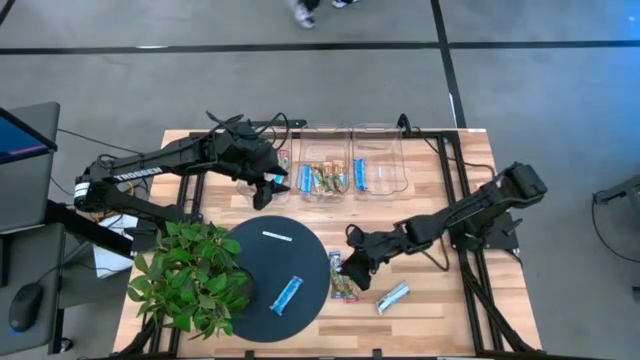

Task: Pick and place Granola Bars by type
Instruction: Put the blue granola bar into the right transparent bin

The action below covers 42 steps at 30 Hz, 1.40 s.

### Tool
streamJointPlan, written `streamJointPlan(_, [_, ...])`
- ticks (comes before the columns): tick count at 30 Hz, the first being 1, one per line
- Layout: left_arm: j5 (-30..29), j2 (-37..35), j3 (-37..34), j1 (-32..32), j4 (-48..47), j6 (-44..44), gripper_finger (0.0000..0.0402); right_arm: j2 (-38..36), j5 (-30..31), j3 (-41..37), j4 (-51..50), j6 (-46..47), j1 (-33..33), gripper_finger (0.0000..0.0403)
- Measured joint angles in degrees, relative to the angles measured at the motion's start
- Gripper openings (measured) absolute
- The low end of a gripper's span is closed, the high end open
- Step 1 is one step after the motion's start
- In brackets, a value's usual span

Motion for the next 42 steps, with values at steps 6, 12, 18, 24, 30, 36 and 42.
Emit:
streamJointPlan(6, [0.0, 0.0, 0.0, 0.0, -2.5, 2.8, 0.0215, 6.1, 1.8, 1.8, 2.9, 6.5, 1.1, 0.0123])
streamJointPlan(12, [0.0, 0.0, 0.0, 0.0, -4.0, 4.8, 0.0215, 10.8, 5.7, 7.8, -3.8, 14.3, 2.0, 0.0123])
streamJointPlan(18, [0.0, 0.0, 0.0, 0.0, -4.7, 7.1, 0.0215, 14.6, 7.7, 16.1, -18.4, 20.2, 2.6, 0.0123])
streamJointPlan(24, [0.0, 0.0, 0.0, 0.0, -4.8, 8.4, 0.0215, 18.8, 8.3, 23.2, -27.0, 25.0, 2.5, 0.0123])
streamJointPlan(30, [0.0, 0.0, 0.0, 0.0, -4.8, 8.7, 0.0215, 22.7, 7.7, 27.6, -32.6, 29.4, 2.6, 0.0123])
streamJointPlan(36, [0.1, 0.0, 0.0, 0.0, -5.1, 8.8, 0.0215, 22.8, 8.6, 28.6, -34.7, 31.7, 2.5, 0.015])
streamJointPlan(42, [0.3, 0.0, 0.0, 0.0, -5.1, 8.7, 0.0215, 22.6, 8.9, 28.6, -36.6, 33.0, 2.1, 0.0188])
